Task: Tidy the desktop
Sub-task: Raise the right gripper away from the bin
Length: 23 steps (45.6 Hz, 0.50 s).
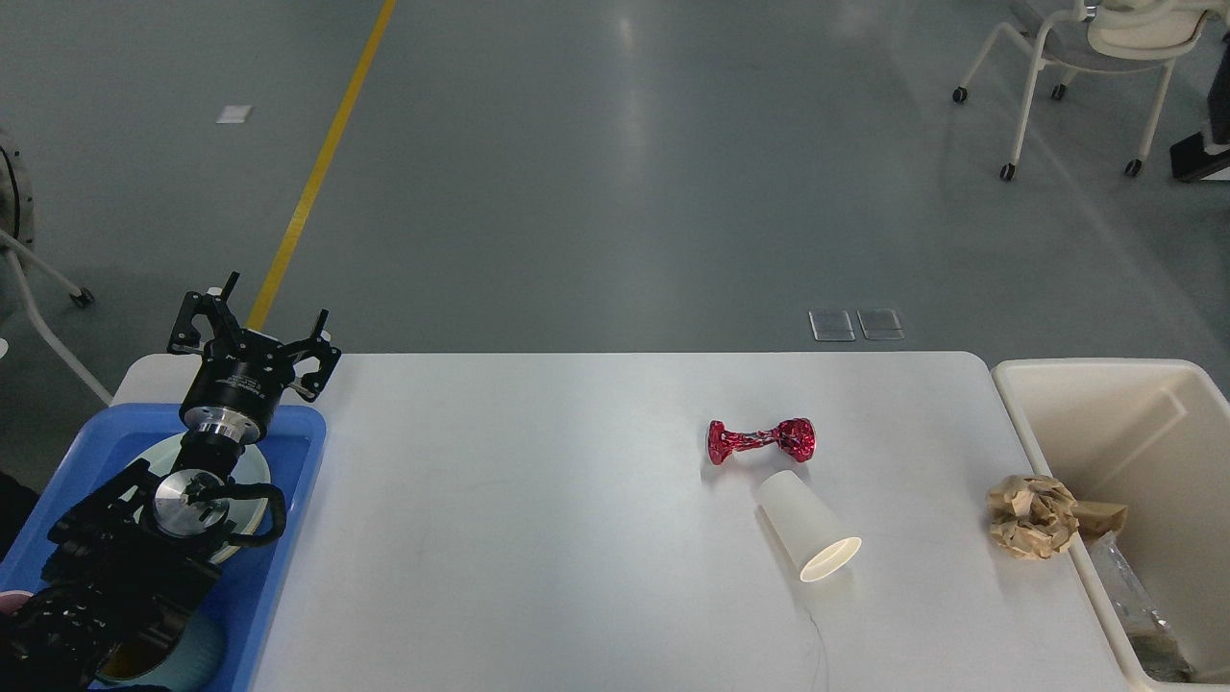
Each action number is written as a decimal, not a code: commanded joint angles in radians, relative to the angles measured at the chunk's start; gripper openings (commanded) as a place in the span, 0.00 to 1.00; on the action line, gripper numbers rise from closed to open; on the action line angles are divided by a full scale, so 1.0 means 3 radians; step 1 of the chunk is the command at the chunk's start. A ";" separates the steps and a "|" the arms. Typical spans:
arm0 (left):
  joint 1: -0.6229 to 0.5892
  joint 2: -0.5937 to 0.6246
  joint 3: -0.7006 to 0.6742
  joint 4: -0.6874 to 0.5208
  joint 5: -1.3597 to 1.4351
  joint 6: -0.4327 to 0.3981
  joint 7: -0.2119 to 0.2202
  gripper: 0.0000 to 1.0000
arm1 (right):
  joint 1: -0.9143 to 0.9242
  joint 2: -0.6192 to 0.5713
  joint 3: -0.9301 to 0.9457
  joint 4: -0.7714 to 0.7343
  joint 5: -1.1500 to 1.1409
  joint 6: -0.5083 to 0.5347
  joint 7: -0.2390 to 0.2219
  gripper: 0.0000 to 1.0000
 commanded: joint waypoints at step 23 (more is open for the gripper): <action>-0.0003 0.0000 0.0000 0.0000 -0.0003 0.0000 0.0005 0.99 | -0.1319 -0.0187 -0.0057 -0.0084 0.0008 -0.0814 -0.0054 1.00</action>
